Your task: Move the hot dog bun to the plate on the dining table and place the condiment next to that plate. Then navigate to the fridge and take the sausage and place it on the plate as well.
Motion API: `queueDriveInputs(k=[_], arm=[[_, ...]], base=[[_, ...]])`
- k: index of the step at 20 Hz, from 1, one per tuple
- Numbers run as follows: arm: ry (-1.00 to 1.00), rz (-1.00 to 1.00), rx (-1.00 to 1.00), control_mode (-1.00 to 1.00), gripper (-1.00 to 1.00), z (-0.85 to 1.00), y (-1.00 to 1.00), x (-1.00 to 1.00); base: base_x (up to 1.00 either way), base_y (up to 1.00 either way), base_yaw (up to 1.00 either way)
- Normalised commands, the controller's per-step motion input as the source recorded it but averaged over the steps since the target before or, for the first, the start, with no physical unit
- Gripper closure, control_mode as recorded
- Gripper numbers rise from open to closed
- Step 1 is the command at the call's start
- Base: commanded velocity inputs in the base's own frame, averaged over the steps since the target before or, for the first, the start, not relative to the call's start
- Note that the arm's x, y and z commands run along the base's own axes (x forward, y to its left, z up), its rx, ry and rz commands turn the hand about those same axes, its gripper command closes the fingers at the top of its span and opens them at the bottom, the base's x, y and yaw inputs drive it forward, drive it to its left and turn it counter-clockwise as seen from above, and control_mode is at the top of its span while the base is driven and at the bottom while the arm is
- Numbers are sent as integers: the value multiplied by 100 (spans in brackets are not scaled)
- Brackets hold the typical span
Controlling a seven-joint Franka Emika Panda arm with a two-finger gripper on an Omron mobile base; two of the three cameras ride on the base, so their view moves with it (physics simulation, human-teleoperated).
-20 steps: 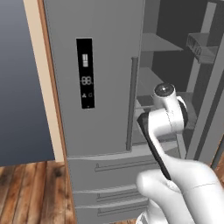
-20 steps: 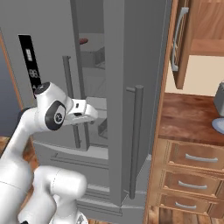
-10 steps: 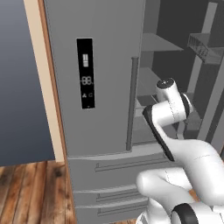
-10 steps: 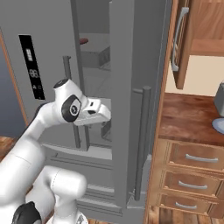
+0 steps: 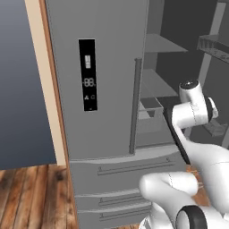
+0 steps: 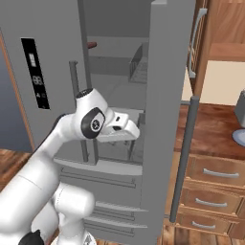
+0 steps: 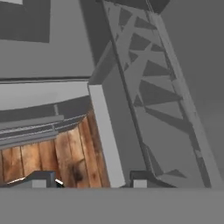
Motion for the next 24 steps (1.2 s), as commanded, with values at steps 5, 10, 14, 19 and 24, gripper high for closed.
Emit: queueDriveInputs(k=[5, 10, 14, 19, 24], arm=[[-4, 4, 1, -100, -100, 41, 85, -54], [0, 4, 6, -100, -100, 71, 100, -24], [-4, 5, 26, -100, -100, 41, 69, -27], [-10, 8, 36, -100, -100, 2, 37, -21], [-31, 6, 13, -100, -100, 0, 29, 3]], base=[[0, 0, 0], [0, 0, 0], [0, 0, 0], [0, 0, 0], [0, 0, 0]])
